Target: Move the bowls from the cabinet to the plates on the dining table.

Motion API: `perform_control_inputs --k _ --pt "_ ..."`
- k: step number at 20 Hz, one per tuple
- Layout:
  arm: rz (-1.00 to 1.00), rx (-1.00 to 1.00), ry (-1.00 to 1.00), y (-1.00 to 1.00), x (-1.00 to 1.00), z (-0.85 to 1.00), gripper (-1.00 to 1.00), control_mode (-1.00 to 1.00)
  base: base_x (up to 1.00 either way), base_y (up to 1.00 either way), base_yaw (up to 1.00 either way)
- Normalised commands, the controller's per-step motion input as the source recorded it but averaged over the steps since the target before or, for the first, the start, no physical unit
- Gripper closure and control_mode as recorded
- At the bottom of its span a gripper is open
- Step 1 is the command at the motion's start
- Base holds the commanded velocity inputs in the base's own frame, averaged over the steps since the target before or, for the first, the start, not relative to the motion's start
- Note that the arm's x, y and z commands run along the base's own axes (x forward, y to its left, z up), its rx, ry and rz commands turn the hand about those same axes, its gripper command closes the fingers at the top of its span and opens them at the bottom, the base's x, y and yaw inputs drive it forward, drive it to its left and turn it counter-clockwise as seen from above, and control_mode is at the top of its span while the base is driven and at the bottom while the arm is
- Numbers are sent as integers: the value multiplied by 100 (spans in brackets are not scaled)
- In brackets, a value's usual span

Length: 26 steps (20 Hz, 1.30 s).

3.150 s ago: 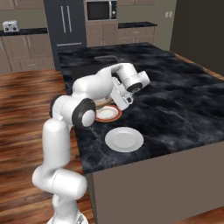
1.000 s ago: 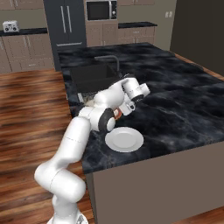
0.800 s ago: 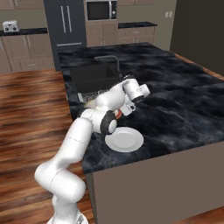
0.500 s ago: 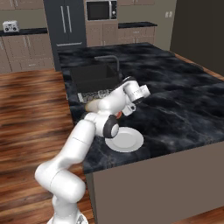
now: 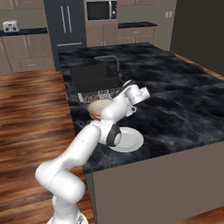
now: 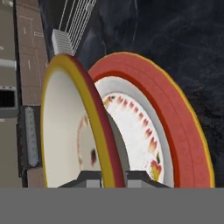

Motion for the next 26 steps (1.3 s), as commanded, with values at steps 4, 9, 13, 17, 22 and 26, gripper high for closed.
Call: perform_control_inputs --k 4,9,13,17,22,26 --pt "0 0 0 -8 32 -16 100 -100 0 0 0" --pt "0 0 0 -9 34 -15 100 -100 0 0 0" --pt "0 0 0 -10 31 -16 -100 -100 0 0 0" --pt "0 0 0 -10 16 -14 -100 -100 0 0 0" --pt "0 0 3 -18 0 -8 -100 -100 0 0 0" --pt "0 1 1 -26 -5 2 -100 -100 0 0 0"
